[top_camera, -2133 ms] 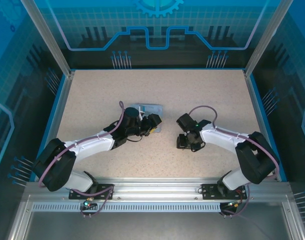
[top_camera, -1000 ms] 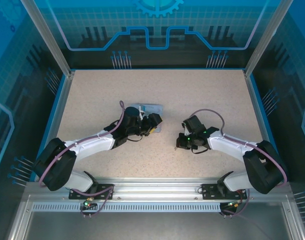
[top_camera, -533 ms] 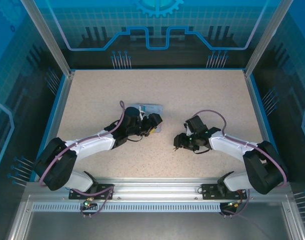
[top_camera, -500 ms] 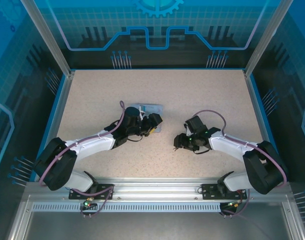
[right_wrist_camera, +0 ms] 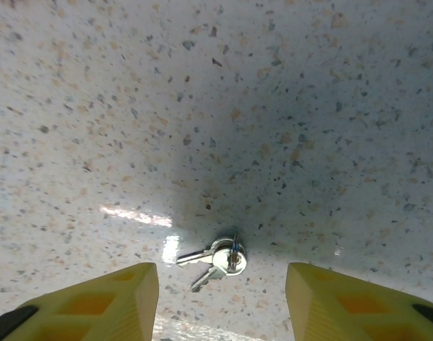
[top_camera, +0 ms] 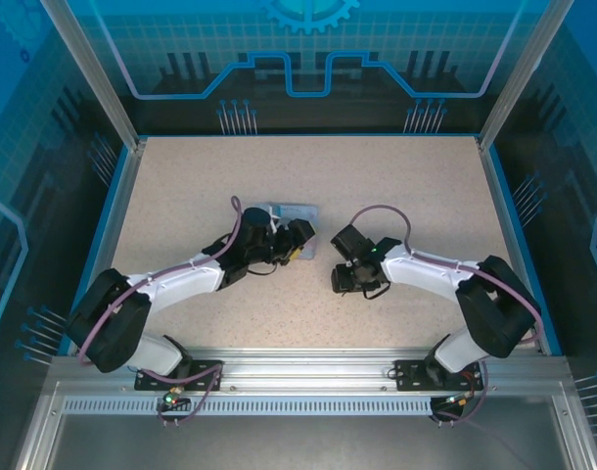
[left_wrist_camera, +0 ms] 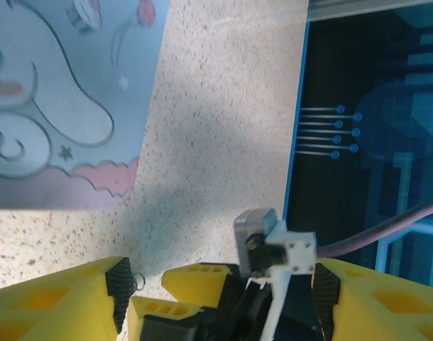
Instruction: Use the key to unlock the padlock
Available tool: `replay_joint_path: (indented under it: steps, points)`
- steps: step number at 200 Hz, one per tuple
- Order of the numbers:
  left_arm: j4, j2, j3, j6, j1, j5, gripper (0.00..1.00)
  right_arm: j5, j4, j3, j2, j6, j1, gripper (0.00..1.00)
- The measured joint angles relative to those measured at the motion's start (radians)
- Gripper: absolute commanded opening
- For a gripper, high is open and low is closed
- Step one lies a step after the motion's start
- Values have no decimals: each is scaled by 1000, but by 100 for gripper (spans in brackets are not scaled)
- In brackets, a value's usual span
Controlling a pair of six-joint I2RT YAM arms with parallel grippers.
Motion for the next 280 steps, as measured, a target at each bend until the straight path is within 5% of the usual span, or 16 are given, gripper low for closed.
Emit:
replay_joint_path:
  steps: [68,171,280]
  points:
    - [-55,-156,-24,13,121,0,73,70,-63,64,118,-18,62,50]
    - [-81,-166,-49,20,129,0,75,104,-89,82,132,-40,79,47]
    - [-84,-166,-49,21,129,0,75,97,-88,53,105,-74,76,27]
